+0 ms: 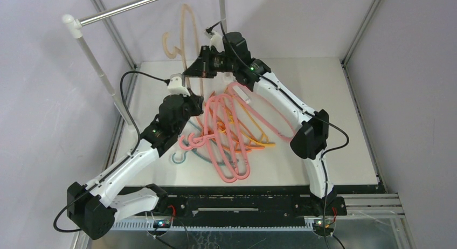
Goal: Organize the hangers
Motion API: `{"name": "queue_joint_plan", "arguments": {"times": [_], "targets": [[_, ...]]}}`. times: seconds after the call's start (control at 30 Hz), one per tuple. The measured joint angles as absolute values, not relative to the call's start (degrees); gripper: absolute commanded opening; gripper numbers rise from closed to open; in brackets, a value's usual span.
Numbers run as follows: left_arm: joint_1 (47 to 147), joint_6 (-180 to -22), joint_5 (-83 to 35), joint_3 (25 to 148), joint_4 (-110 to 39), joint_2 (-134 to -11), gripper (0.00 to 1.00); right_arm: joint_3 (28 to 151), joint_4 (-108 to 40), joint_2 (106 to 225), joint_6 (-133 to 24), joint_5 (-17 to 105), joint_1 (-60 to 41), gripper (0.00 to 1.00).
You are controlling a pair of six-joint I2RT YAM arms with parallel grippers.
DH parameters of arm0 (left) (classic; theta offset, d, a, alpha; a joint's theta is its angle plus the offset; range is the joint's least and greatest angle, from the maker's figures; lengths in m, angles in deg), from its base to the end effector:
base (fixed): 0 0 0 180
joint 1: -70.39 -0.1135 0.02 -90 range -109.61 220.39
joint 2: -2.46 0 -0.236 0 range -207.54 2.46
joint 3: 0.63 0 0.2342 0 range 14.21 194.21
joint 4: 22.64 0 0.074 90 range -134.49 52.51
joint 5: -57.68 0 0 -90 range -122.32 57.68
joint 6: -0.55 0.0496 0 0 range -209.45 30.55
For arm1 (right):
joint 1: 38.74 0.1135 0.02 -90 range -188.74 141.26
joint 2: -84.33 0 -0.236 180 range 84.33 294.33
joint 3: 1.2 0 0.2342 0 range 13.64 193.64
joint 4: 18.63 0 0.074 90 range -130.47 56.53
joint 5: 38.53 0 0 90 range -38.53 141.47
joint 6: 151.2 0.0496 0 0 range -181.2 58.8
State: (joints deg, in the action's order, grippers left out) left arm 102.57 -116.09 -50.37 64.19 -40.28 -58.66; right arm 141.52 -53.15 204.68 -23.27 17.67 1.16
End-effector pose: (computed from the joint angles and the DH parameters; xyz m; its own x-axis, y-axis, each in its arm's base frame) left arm 0.2260 -0.1240 0.3061 -0.2952 -0.3180 -0.9010 0.1337 0.9200 -0.3685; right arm 0.3417 0.3217 0.3820 -0.7115 0.0710 -0.6991 -0.6503 0.3107 0.6933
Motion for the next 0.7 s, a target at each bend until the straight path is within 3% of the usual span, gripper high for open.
{"name": "queue_joint_plan", "arguments": {"times": [0.17,0.23,0.3,0.33,0.7], "targets": [[103.0,-116.0,-50.3,63.6,-39.5,-58.6,0.00,140.9,-53.0,204.7,-22.0,17.3,0.9,0.02],[103.0,-115.9,-50.5,63.5,-39.9,-58.6,0.00,140.8,-53.1,204.7,-21.8,16.8,0.7,0.11],[103.2,-115.8,-51.2,63.6,-40.5,-58.6,0.00,140.6,-53.3,204.7,-21.8,16.2,0.4,0.29],[103.4,-115.4,-51.7,63.8,-41.2,-58.6,0.00,140.2,-53.2,204.6,-21.7,15.7,0.3,0.32],[102.0,-110.2,-72.2,68.6,-57.4,-57.4,0.00,121.8,-55.3,185.0,-22.3,8.0,-9.6,0.47]]}}
